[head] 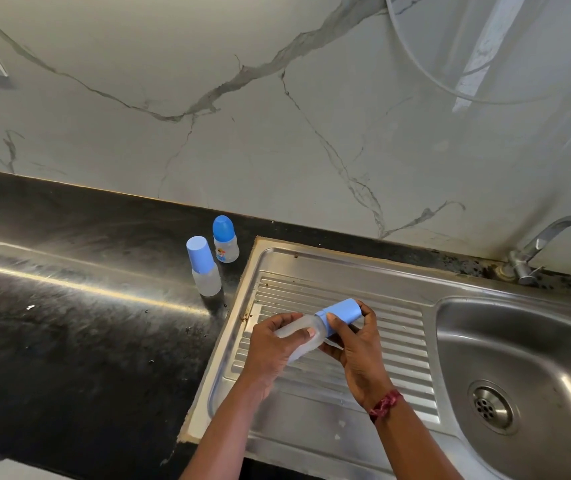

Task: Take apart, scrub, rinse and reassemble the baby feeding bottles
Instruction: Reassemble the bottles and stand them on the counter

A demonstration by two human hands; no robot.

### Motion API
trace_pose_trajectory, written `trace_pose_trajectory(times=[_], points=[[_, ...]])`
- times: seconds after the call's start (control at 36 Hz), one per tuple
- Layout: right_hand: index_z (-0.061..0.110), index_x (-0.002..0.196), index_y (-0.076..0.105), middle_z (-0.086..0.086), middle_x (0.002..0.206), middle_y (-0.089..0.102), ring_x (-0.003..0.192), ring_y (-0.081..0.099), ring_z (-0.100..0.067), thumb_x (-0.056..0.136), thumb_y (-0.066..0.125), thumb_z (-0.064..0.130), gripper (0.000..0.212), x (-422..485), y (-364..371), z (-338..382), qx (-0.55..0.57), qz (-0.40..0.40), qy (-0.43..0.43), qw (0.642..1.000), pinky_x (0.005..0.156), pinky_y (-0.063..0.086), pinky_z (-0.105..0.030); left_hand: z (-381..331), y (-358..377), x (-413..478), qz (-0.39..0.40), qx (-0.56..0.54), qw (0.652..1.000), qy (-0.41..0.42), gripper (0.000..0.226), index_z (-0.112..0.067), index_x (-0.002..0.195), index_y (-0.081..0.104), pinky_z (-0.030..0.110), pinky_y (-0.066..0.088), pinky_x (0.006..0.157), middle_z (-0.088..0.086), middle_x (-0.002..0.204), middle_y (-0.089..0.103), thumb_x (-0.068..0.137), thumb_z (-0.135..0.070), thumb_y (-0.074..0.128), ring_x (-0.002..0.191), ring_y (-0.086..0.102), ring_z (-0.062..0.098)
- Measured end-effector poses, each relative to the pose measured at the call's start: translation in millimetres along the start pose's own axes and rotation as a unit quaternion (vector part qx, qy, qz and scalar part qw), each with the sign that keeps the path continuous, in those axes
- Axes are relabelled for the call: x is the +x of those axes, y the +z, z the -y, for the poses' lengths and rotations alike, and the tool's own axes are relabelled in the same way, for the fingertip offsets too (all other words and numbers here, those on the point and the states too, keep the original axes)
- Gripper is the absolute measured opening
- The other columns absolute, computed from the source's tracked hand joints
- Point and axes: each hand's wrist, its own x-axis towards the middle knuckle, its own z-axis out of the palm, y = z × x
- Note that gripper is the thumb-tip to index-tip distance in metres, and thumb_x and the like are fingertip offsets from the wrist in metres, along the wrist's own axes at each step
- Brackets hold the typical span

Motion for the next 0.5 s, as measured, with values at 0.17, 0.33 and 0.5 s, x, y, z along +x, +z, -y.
trace_pose_trajectory(times=[0.17, 0.33, 0.5], points=[[0.034, 0.129, 0.046, -0.017, 0.118, 0.066, 0.103, 0.069, -0.035, 0.094, 0.062, 0.010, 0.045, -4.1, 4.7, 2.5, 0.015, 0.014, -0.004, 1.000, 0.076, 0.060, -0.045, -4.1, 2.1, -3.1, -0.005, -0.038, 0.999, -0.026, 0.023, -0.020, 0.089, 0.078, 0.036, 0.056, 0.073, -0.006, 0.083, 0.076, 0.068, -0.016, 0.087, 0.079, 0.068, 0.012], [0.030, 0.135, 0.045, -0.017, 0.124, 0.063, 0.109, 0.066, -0.035, 0.103, 0.045, 0.023, 0.032, -4.0, 8.2, -1.2, 0.038, -0.010, 0.002, 0.999, 0.080, 0.059, -0.047, -6.8, 3.4, -5.5, -0.012, -0.049, 0.998, -0.038, 0.045, -0.023, 0.086, 0.079, 0.054, 0.056, 0.085, -0.001, 0.088, 0.076, 0.045, -0.041, 0.084, 0.092, 0.069, 0.024], [0.032, 0.131, 0.047, -0.013, 0.119, 0.064, 0.106, 0.067, -0.034, 0.104, 0.043, 0.029, 0.027, -3.7, 10.3, 2.0, 0.013, -0.010, -0.014, 1.000, 0.078, 0.060, -0.047, -10.3, 4.0, -6.7, 0.002, -0.082, 0.995, -0.050, 0.051, -0.013, 0.089, 0.077, 0.028, 0.053, 0.055, 0.005, 0.085, 0.074, 0.045, -0.038, 0.083, 0.071, 0.068, 0.014]])
